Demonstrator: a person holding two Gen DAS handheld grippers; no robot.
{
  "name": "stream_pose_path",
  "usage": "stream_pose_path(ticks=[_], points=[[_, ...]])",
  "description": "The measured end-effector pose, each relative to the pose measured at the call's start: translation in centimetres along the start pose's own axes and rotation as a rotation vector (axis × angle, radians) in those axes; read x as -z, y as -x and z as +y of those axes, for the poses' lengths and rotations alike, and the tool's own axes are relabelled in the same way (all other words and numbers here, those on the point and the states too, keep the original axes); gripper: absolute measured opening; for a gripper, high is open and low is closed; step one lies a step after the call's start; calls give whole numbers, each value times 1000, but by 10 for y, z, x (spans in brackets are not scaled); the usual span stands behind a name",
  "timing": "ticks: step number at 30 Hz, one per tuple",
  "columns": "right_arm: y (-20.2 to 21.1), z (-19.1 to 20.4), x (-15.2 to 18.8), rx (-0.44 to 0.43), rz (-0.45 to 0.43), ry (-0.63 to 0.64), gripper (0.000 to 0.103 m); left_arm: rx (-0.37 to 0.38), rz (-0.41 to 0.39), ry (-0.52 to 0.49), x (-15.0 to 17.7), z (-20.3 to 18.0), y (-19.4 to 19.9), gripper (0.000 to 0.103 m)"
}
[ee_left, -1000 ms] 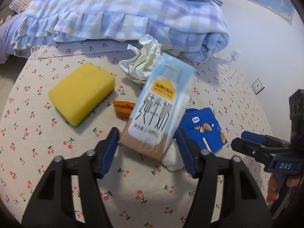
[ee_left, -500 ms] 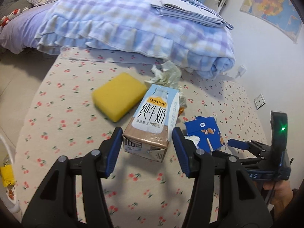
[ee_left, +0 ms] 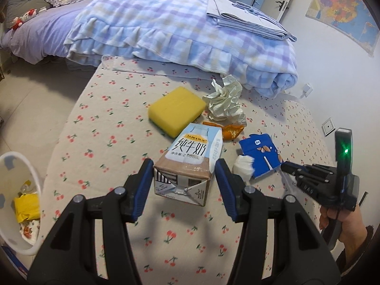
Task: Collect trash
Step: 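Lift the milk carton with the left tool while the right grasps the blue snack box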
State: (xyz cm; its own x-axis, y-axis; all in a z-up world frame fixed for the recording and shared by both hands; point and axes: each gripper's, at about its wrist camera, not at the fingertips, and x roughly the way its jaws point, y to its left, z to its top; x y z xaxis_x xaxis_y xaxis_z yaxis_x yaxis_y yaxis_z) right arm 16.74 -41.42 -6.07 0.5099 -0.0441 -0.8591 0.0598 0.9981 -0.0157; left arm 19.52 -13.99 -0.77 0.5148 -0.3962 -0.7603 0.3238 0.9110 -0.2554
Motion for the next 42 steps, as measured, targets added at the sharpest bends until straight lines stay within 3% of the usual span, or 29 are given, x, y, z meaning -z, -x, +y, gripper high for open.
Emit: stream_pose_path(ticks=[6,9,11,12,13,17,22,26,33,37,42], points=[[28,-3,0,-23,-64,-29,3,-7,-25,4,4,6,20,55],[33,-3,3,-61,-51,-70,7,-12,-35,20,5,11,30,55],[27,-1,2,-87,-7,-109,37,-13,-44,34,5,14,36,55],[24,0,1,-91,13,-140,71,-13,-48,39,5,15,39,55],[23,2,3,-92,10,-164,85,-14,-51,43,5,17,41,55],[19,12,-10,-103,1,-289,86,-37,-63,59,5,26,47,55],[-5,10,-18,-69,53,-555,86,-79,-75,115,-2,54,53,55],[-20,19,-30,4,44,-671,86,-99,-91,171,-7,80,58,55],[-42,38,-49,152,16,-666,91,-108,-90,232,-10,109,61,55],[-48,54,-53,219,11,-558,93,-118,-82,229,-8,115,62,55],[-47,56,-48,181,42,-471,93,-123,-74,222,-3,119,67,55]])
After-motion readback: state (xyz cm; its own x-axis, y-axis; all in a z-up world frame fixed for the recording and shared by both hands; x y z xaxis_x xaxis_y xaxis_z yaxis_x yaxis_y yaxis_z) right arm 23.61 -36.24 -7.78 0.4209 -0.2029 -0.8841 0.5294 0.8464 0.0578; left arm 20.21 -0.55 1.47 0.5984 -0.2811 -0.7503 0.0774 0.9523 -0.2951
